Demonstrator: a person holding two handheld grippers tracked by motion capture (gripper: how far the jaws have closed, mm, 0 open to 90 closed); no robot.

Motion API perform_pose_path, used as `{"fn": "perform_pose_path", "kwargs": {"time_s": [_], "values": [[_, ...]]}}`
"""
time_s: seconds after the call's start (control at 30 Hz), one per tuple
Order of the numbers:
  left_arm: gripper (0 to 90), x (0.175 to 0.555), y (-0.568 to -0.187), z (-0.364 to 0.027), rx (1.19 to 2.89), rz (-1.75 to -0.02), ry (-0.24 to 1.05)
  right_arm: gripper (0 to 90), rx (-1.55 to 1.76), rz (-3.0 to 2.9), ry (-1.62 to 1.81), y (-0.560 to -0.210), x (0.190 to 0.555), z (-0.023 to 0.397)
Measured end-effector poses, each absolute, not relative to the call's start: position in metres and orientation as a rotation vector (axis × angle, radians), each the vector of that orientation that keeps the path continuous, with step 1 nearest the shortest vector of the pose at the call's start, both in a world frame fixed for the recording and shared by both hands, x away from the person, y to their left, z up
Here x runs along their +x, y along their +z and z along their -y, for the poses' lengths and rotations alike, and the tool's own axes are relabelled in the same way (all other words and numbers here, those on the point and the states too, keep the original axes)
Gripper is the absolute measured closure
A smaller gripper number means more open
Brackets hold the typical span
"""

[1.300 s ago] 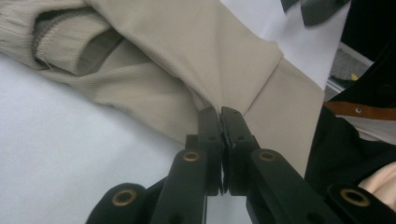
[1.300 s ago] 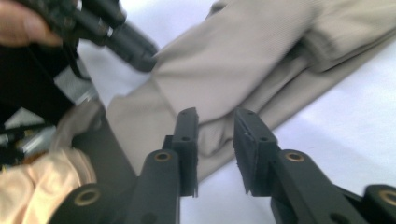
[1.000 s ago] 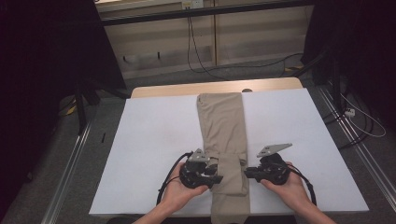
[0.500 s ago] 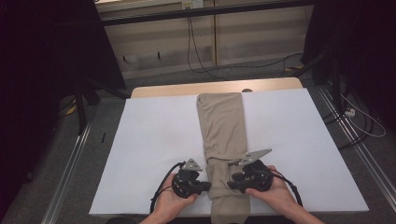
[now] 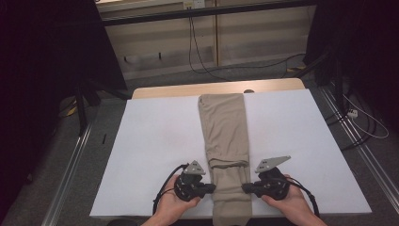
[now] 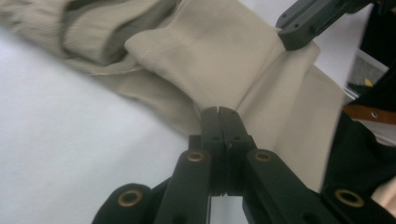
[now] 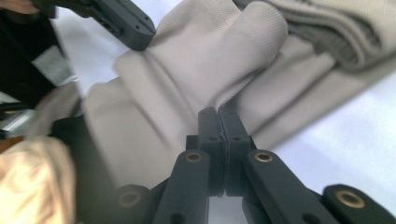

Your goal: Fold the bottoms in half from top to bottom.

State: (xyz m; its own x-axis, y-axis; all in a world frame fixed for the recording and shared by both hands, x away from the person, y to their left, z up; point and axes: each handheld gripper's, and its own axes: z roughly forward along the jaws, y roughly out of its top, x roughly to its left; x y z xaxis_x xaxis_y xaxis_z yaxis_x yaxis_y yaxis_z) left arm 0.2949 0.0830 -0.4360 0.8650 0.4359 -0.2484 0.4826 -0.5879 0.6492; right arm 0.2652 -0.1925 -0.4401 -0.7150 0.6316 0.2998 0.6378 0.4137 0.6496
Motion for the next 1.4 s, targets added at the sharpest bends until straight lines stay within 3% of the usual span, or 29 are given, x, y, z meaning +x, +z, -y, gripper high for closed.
{"fn": "perform_pose_path", "kwargs": {"time_s": [0.17,0.23,0.3,0.47,0.6,0.73,0.8,0.83,0.87,0.97,1.27,1.33,1.4], "values": [[90.0,0.279,-0.436,-0.082,2.314,-0.621,-0.13,87.7,-1.154,2.616,-1.231,-0.435,0.242,0.2],[88.3,0.275,-0.437,-0.082,2.327,-0.613,-0.147,80.9,-1.147,2.615,-1.21,-0.435,0.236,0.2],[78.8,0.275,-0.435,-0.084,2.302,-0.622,-0.157,73.2,-1.167,2.611,-1.197,-0.435,0.235,0.201],[61.3,0.295,-0.426,-0.082,2.253,-0.65,-0.064,69.4,-1.232,2.643,-1.273,-0.427,0.255,0.205],[52.5,0.316,-0.428,-0.07,2.256,-0.634,0.014,64.0,-1.217,2.675,-1.269,-0.431,0.281,0.196],[56.9,0.32,-0.44,-0.06,2.302,-0.589,0.043,60.1,-1.185,2.73,-1.205,-0.442,0.296,0.182],[68.7,0.314,-0.442,-0.059,2.335,-0.557,0.036,64.0,-1.178,2.758,-1.191,-0.447,0.295,0.178],[72.8,0.311,-0.441,-0.06,2.335,-0.542,0.021,70.9,-1.177,2.768,-1.189,-0.446,0.294,0.178],[86.8,0.307,-0.44,-0.061,2.345,-0.533,-0.016,84.3,-1.161,2.757,-1.185,-0.446,0.292,0.179],[87.9,0.298,-0.438,-0.066,2.352,-0.521,-0.058,88.4,-1.124,2.699,-1.18,-0.446,0.281,0.183],[86.9,0.258,-0.432,-0.078,2.321,-0.457,-0.21,87.0,-1.072,2.604,-1.194,-0.438,0.234,0.187],[85.4,0.247,-0.43,-0.08,2.32,-0.437,-0.217,83.7,-1.038,2.607,-1.187,-0.438,0.223,0.185],[75.4,0.244,-0.429,-0.082,2.298,-0.435,-0.232,74.7,-1.024,2.609,-1.197,-0.436,0.216,0.185]]}}
